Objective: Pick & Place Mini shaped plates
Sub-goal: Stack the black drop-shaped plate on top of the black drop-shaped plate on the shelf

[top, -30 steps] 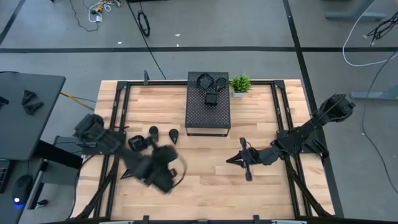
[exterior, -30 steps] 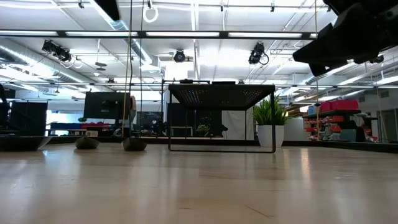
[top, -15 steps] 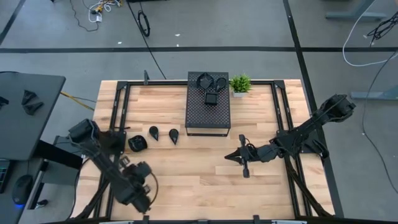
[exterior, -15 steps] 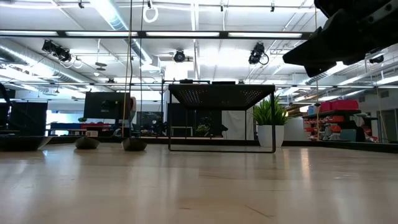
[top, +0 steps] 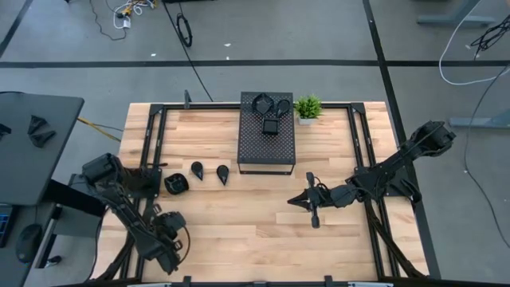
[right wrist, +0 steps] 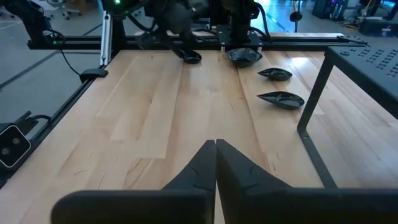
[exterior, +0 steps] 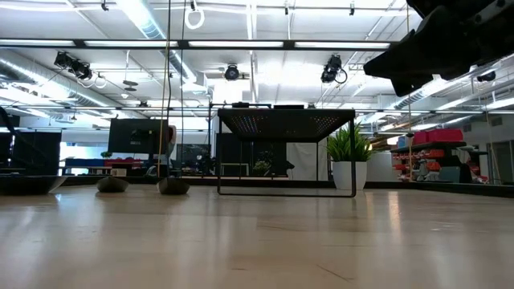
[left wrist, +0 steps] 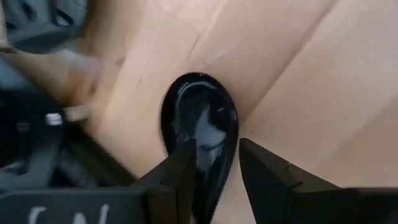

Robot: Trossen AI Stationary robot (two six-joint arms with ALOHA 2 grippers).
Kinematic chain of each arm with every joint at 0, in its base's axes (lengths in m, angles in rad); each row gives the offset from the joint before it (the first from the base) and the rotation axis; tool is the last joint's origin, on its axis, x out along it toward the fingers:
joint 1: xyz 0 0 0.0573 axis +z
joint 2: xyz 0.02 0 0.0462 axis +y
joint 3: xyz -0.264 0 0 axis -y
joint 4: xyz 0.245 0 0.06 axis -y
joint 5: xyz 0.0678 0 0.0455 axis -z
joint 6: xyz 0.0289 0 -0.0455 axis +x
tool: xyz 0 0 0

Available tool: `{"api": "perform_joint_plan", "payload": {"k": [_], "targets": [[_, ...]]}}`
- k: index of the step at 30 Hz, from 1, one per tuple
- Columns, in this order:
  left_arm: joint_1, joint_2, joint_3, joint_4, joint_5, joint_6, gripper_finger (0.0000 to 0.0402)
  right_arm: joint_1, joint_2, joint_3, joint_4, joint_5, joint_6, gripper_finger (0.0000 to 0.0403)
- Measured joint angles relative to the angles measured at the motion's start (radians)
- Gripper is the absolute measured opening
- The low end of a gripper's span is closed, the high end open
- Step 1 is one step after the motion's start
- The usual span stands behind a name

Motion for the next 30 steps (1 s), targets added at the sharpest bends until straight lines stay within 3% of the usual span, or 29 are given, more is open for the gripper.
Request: {"api": "perform_joint_plan", "payload": {"k": [6, 12, 17, 23, 30], "targets": [[0.029, -0.086, -0.139, 0.134, 0.007, -0.092, 0.0127, 0.0, 0.0, 0.0, 0.0, 0.0, -0.002, 0.0013], [0.043, -0.163, -0.199, 0.166, 0.056, -0.084, 0.0129, 0.0, 0.0, 0.0, -0.001, 0.0, -0.002, 0.0013], [0.041, -0.179, -0.229, 0.168, 0.129, -0.083, 0.0092, 0.0, 0.0, 0.0, -0.002, 0.0, 0.002, 0.0013], [0.044, -0.179, -0.236, 0.188, 0.143, -0.059, 0.0015, 0.0, 0.0, 0.0, -0.003, 0.0, 0.005, 0.0013], [0.086, -0.179, -0.157, 0.19, 0.135, 0.009, 0.0015, 0.0, 0.0, 0.0, -0.003, 0.0, 0.005, 0.0013]]}}
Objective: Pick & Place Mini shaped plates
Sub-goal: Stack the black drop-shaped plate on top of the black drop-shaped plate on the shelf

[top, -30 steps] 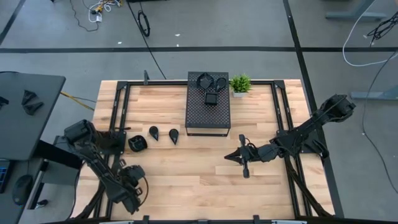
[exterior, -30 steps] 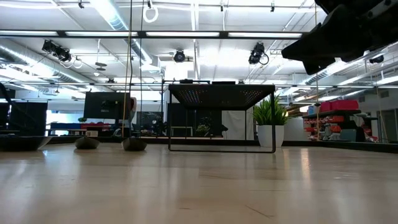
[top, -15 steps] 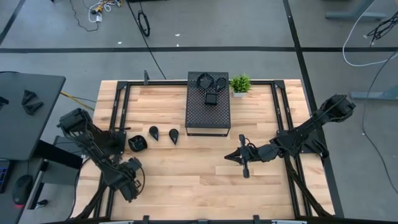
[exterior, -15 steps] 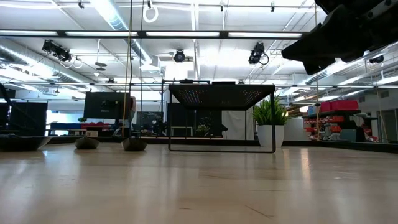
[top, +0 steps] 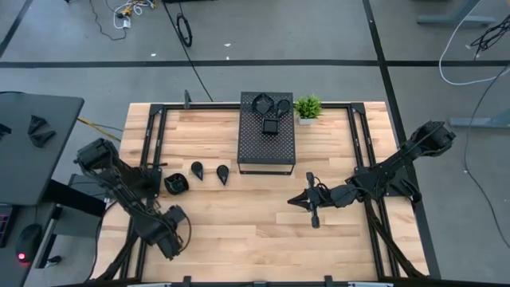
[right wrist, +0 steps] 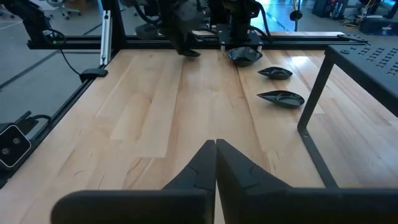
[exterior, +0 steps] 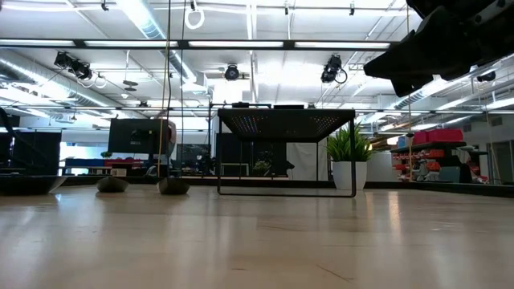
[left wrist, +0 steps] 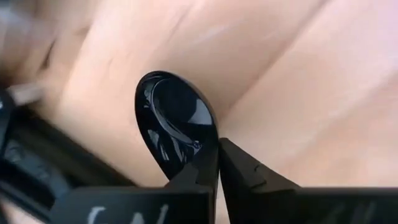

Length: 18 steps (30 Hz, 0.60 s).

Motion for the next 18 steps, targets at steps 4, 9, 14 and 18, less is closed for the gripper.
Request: {"api": "perform_joint_plan", "payload": {"k": [4, 9, 14, 18], "targets": [[0.053, 0.0, 0.087, 0.006, -0.103, 0.089, 0.0006, 0.0, 0.0, 0.0, 0.0, 0.0, 0.0, 0.0013], [0.166, 0.0, 0.176, 0.116, -0.295, 0.316, 0.0008, 0.0, 0.0, 0.0, 0.0, 0.0, 0.0, 0.0013], [0.329, 0.003, 0.199, 0.404, -0.359, 0.689, 0.0005, 0.0, 0.0, 0.0, 0.0, -0.01, 0.014, 0.0013], [0.448, 0.003, 0.199, 0.646, -0.337, 0.981, 0.0007, -0.006, 0.0, 0.0, 0.0, -0.041, 0.019, 0.0013]]}}
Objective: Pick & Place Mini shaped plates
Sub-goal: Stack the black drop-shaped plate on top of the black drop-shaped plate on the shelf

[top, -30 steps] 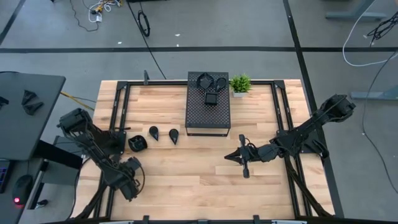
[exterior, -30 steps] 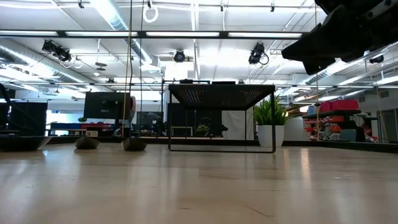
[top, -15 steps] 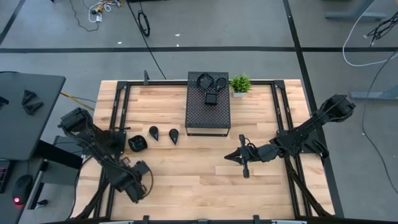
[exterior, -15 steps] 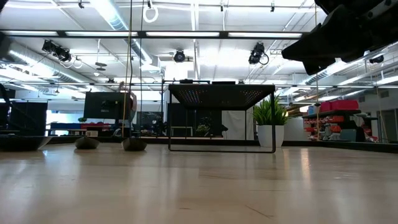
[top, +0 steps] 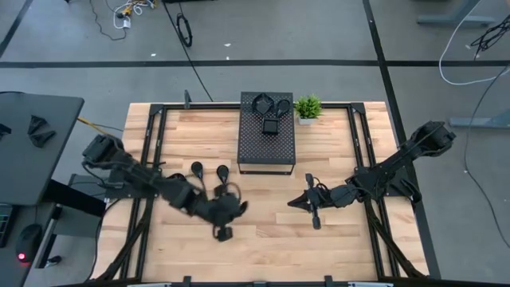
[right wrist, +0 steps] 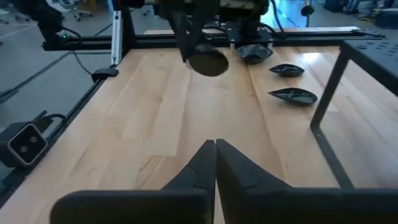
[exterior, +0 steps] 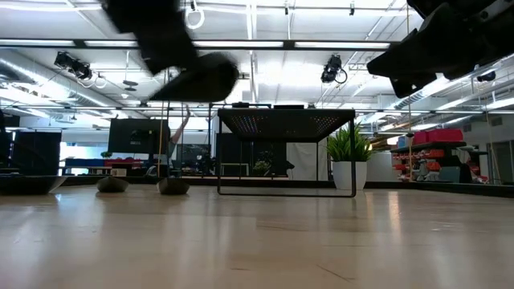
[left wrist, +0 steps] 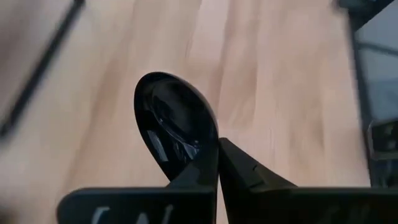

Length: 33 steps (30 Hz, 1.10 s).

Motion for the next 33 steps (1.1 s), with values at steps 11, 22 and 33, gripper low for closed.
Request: {"api": "perform_joint_plan", "payload": {"k": [11, 22, 33], "targets": [[0.163, 0.001, 0.0, 0.24, 0.116, 0.236, 0.0005, -0.102, 0.0, 0.017, 0.075, -0.232, 0.048, 0.01], [0.164, 0.099, 0.002, 0.333, 0.146, 0.064, 0.0005, -0.124, 0.0, 0.366, -0.579, -0.192, -0.157, 0.0233], [0.164, 0.375, 0.286, -0.057, 0.138, 0.004, 0.0005, -0.081, 0.0, 0.381, -0.785, -0.193, 0.008, 0.0223]]}}
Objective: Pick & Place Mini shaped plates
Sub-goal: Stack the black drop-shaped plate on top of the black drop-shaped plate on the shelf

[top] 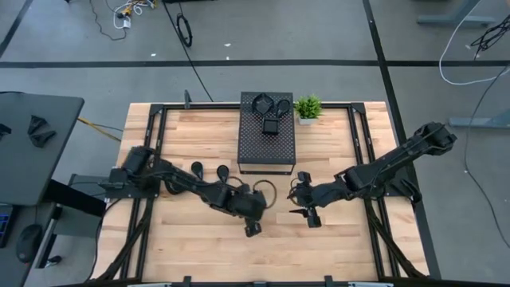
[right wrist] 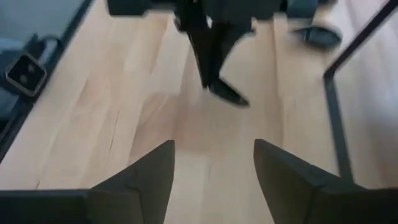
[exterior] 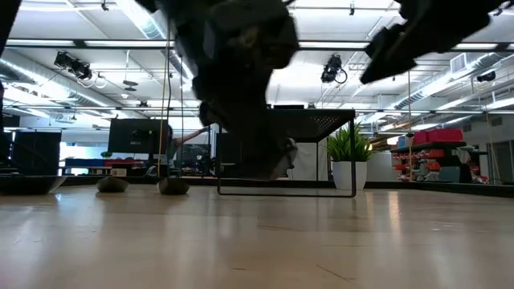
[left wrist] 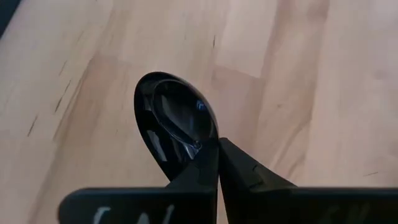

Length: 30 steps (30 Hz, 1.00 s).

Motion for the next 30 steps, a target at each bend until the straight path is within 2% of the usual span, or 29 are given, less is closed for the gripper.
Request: {"api": "perform_joint_plan", "payload": {"k": [4, 8, 12, 17, 22, 30], "targets": [[0.015, 0.109, 0.166, -0.178, 0.003, 0.042, 0.0009, 0.036, 0.0, 0.0, -0.084, 0.0, 0.07, 0.0212], [0.045, 0.197, 0.281, -0.242, 0.049, 0.049, 0.0013, 0.078, 0.0, -0.001, -0.145, 0.002, 0.122, 0.0203], [0.069, 0.252, 0.338, -0.254, 0.125, 0.069, 0.0011, 0.125, 0.0, -0.009, -0.179, 0.003, 0.172, 0.0194], [0.082, 0.265, 0.349, -0.238, 0.141, 0.079, 0.0022, 0.153, 0.0, -0.074, -0.16, 0.021, 0.213, 0.0183], [0.096, 0.266, 0.347, -0.226, 0.152, 0.079, 0.0066, 0.153, 0.0, -0.176, -0.012, 0.021, 0.272, 0.0174], [0.14, 0.246, 0.347, -0.199, 0.252, 0.093, 0.0154, 0.129, 0.0, -0.316, 0.376, 0.021, 0.229, 0.0171]]}}
